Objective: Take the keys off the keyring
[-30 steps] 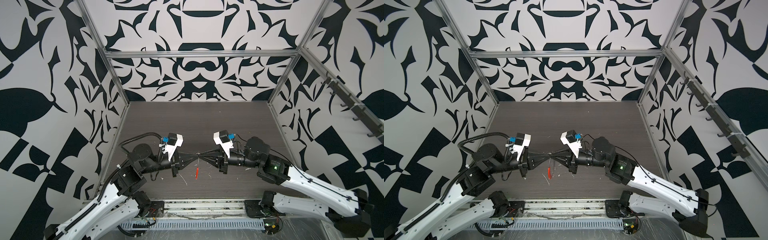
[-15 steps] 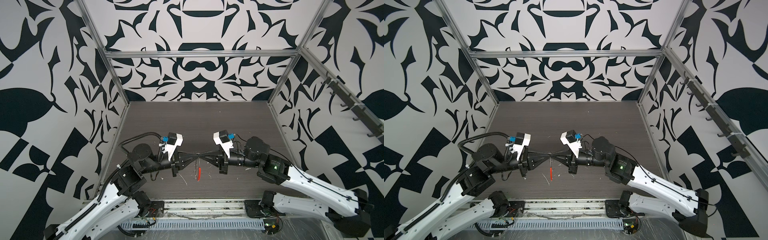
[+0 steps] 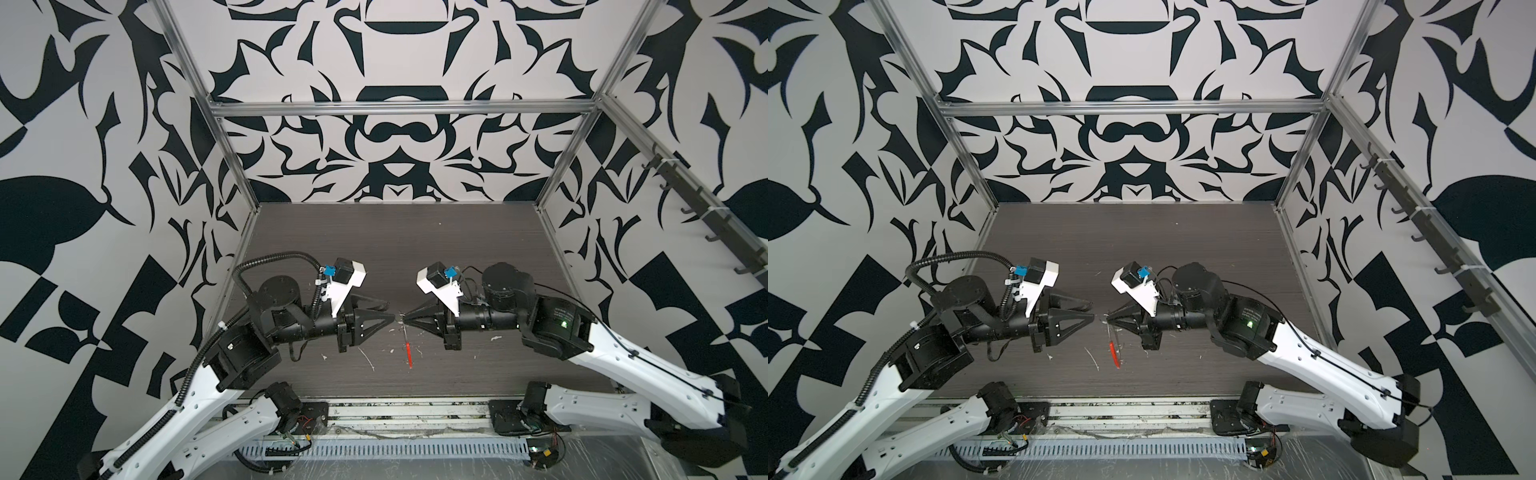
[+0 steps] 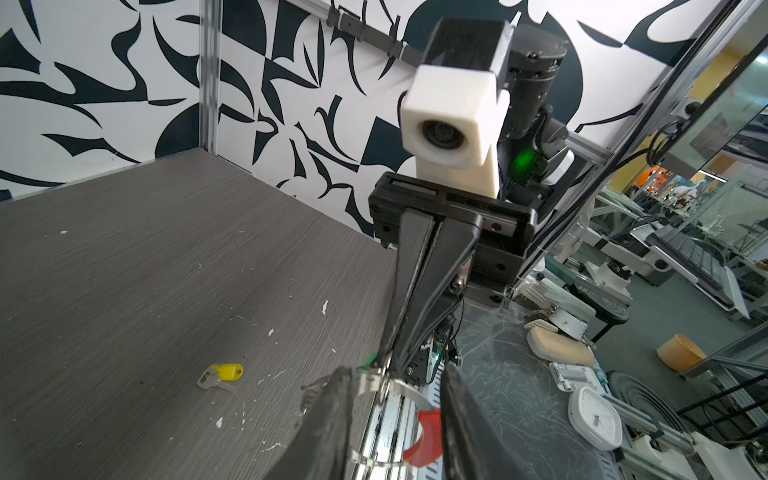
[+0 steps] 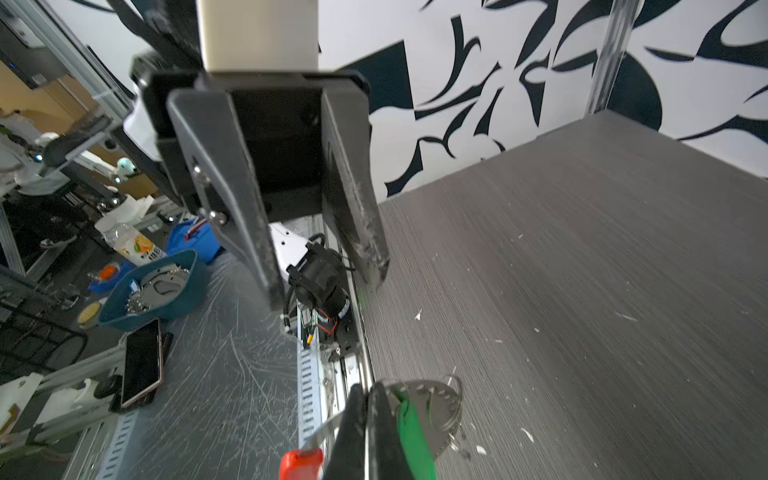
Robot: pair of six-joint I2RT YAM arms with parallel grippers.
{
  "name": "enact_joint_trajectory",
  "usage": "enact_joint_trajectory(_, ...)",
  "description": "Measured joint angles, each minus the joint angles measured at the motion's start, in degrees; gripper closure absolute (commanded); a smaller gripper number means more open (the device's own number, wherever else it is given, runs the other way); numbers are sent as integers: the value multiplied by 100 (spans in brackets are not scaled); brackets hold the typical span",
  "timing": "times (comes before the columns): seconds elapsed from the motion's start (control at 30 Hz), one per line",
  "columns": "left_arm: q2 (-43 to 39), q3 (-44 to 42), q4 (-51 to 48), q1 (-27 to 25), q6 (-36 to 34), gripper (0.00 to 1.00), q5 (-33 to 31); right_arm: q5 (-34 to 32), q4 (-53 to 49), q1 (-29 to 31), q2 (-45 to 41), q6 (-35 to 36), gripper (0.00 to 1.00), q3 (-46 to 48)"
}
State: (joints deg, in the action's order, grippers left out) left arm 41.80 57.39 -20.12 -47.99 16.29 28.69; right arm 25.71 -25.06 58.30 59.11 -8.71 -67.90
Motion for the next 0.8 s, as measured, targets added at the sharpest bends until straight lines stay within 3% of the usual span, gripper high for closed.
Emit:
enact_joint_trajectory(0.13, 337, 264, -470, 0, -197, 74, 46, 50, -522, -11, 214, 103, 100, -234)
enact_joint_trajectory(0.33, 702, 413, -927, 0, -313, 73, 247, 136, -929, -11, 350, 164, 100, -396)
enact_joint_trajectory(0.8, 1021, 636, -1390, 0, -420, 82, 529, 166, -1091, -11, 446, 184, 100, -538)
